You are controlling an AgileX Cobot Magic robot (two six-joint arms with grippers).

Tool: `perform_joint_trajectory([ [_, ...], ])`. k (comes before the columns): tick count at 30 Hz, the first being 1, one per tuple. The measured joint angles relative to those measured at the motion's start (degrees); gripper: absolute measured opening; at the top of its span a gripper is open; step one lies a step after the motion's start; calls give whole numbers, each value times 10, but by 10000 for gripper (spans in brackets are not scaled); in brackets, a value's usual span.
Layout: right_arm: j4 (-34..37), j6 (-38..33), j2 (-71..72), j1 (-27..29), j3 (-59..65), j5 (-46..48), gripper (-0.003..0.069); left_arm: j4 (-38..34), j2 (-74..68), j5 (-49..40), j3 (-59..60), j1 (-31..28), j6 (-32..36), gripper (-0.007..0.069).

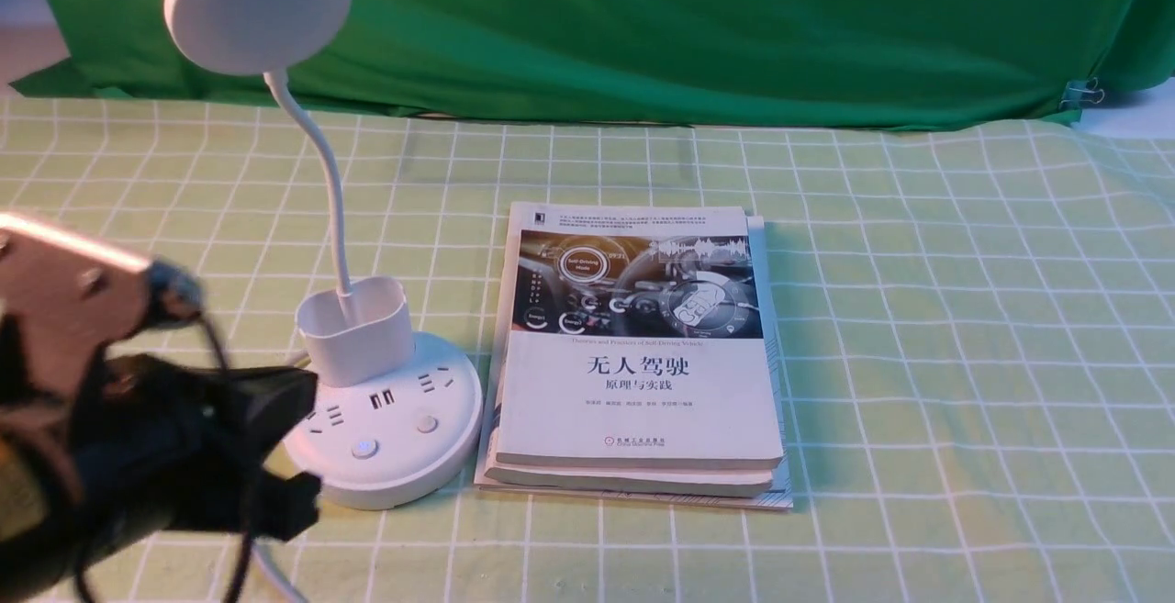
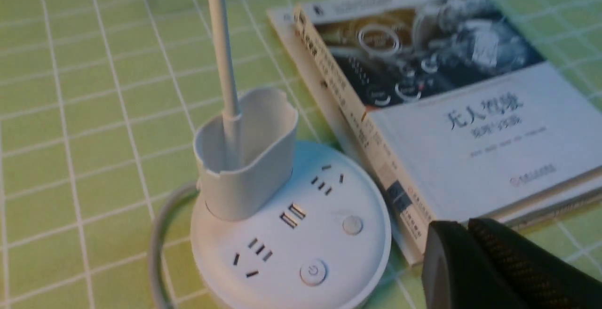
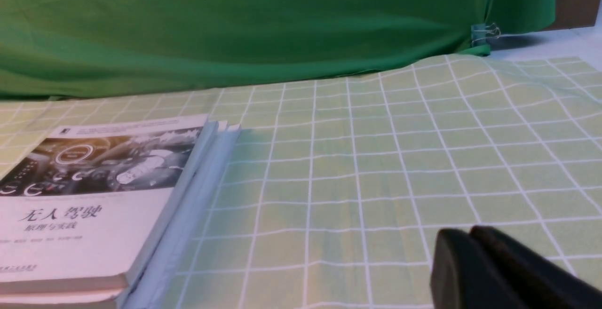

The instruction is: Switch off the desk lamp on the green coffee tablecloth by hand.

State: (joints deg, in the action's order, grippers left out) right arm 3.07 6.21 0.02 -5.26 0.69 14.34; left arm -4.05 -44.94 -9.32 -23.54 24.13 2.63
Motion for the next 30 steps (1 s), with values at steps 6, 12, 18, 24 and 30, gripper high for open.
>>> perform_joint_trajectory([
  [6,0,0,0,0,0,0,29,2,88,31,60,0,0,19],
  [12,0,0,0,0,0,0,29,2,112,31,91,0,1,19],
  [18,0,0,0,0,0,0,29,19,116,50,96,0,1,19],
  [24,0,0,0,0,0,0,29,49,182,170,159,-34,4,4],
  [30,0,0,0,0,0,-1,29,27,294,187,215,-148,7,2],
])
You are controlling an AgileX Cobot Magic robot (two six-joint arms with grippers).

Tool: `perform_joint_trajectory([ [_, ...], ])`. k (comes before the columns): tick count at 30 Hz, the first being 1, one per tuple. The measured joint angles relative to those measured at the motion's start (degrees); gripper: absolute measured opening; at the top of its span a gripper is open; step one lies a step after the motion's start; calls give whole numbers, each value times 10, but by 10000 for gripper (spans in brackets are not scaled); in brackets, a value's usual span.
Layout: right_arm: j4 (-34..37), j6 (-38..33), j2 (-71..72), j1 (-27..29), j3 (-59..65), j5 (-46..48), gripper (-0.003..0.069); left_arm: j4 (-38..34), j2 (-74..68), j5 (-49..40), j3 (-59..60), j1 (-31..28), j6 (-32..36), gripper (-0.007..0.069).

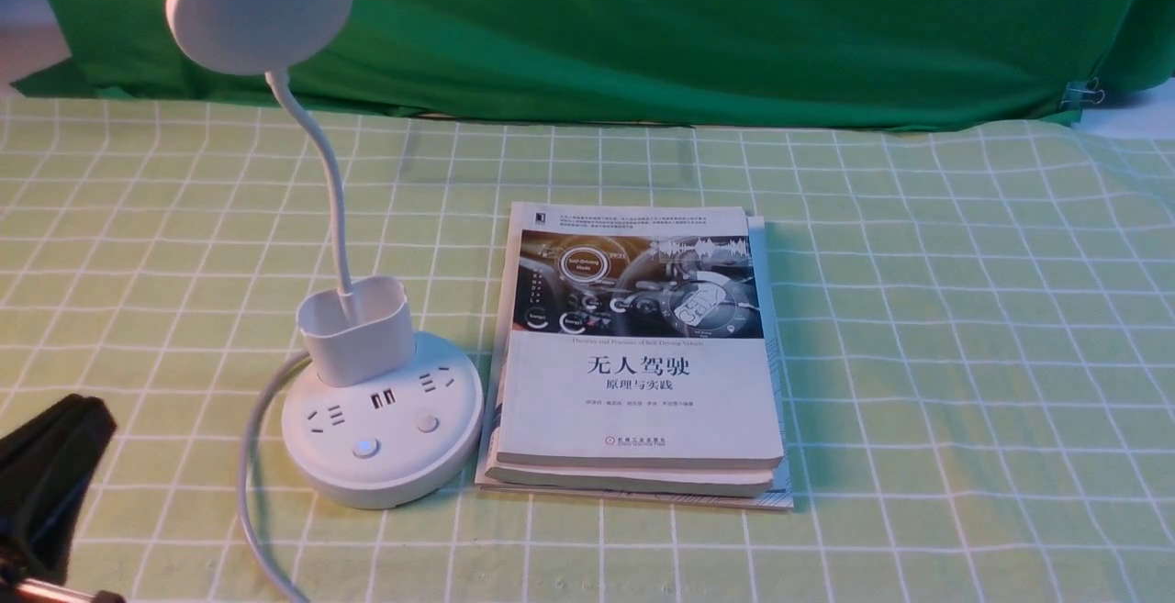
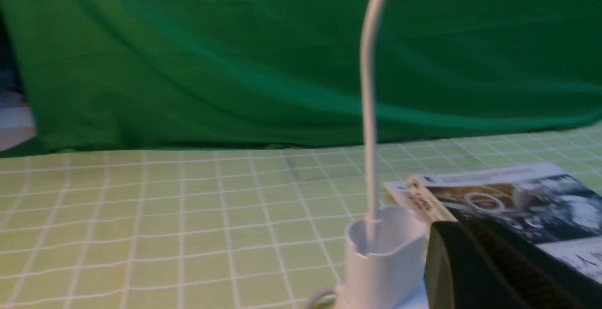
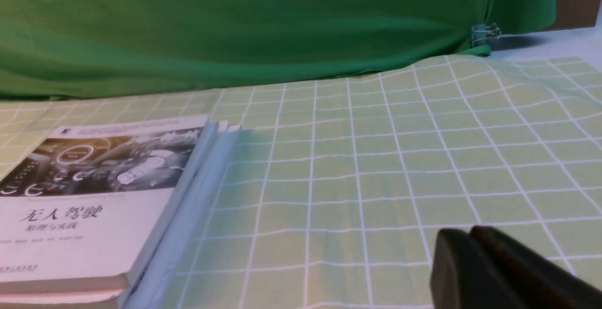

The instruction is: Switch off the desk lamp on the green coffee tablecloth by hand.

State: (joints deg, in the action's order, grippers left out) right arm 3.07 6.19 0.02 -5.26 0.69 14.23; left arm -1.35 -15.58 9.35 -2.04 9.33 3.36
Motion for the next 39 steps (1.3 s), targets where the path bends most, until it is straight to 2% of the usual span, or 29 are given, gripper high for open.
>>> perform_joint_trajectory([
  [6,0,0,0,0,0,1,29,-20,79,-44,24,-75,0,2],
  [14,0,0,0,0,0,0,29,-24,154,-222,25,-82,0,2],
  [39,0,0,0,0,0,1,29,-22,157,-227,25,-82,0,2],
])
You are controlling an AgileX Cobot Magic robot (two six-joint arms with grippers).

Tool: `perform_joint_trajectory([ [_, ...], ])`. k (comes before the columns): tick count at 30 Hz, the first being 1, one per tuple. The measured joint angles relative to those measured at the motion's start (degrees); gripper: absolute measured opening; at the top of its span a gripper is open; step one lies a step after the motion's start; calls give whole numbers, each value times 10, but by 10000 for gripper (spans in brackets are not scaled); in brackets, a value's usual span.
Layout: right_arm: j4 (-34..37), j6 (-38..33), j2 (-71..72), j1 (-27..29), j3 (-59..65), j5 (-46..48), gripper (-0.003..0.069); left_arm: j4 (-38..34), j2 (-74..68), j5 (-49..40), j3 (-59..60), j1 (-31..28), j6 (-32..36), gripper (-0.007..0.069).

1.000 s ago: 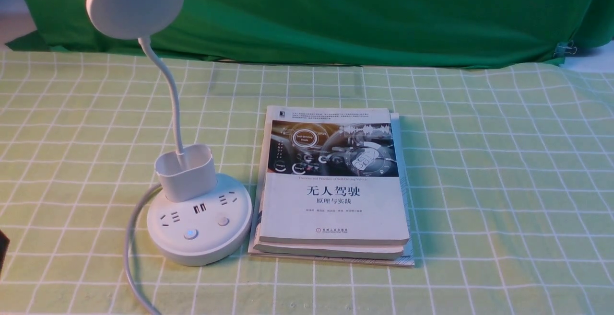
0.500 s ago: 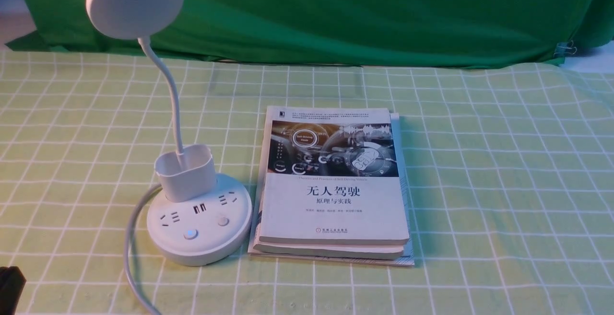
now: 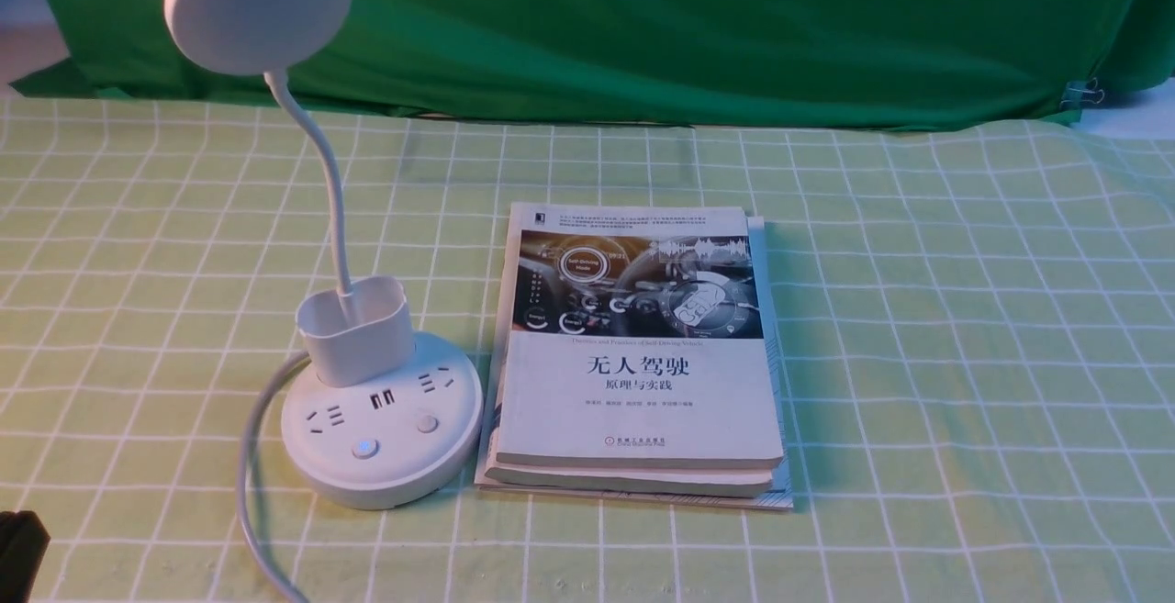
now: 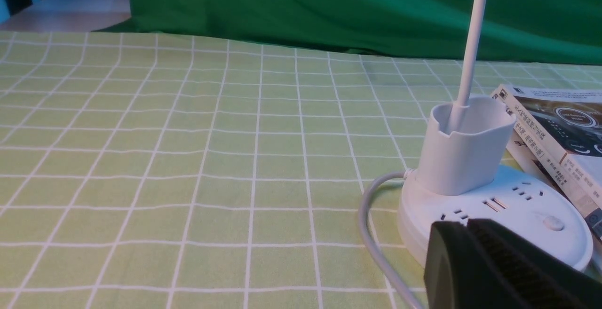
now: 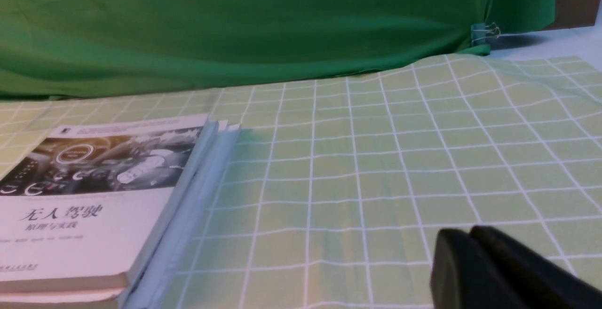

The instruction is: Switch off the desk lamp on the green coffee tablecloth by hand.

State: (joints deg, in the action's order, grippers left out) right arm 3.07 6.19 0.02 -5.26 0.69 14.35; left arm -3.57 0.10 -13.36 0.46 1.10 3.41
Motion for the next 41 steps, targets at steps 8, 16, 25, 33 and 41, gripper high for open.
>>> perform_joint_trajectory([
  [8,0,0,0,0,0,-1,29,0,0,0,0,0,0,2],
  [16,0,0,0,0,0,-1,29,1,0,0,0,0,0,2],
  [25,0,0,0,0,0,-1,29,8,0,0,0,0,0,2],
  [33,0,0,0,0,0,-1,29,9,0,0,0,0,0,2],
  [41,0,0,0,0,0,-1,29,9,0,0,0,0,0,2],
])
